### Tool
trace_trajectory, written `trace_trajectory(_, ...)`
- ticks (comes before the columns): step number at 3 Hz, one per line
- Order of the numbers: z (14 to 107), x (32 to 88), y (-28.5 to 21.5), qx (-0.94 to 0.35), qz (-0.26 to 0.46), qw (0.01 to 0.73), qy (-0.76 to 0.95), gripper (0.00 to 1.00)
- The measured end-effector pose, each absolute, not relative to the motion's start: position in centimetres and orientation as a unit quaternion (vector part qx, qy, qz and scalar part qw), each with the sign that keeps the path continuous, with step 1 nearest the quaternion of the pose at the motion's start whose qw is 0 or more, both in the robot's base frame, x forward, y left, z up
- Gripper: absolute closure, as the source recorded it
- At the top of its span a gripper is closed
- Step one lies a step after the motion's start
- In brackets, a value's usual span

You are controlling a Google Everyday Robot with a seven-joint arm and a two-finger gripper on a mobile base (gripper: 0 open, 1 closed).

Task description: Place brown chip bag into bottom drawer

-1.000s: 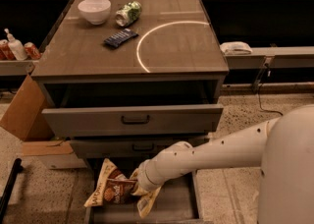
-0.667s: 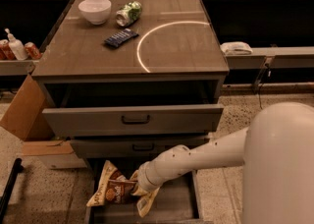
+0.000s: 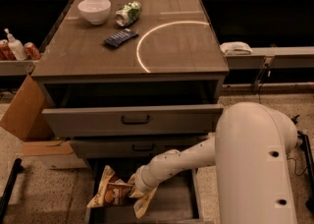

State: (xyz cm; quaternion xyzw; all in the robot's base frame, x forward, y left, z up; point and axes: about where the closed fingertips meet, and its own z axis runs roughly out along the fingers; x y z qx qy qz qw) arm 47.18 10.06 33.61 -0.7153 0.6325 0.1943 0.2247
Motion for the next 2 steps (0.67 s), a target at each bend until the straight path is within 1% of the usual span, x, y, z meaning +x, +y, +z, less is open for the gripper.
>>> trace_trajectory(2, 30.0, 47.4, 11.4, -0.699, 0.216, 0.231, 0.641, 0.11)
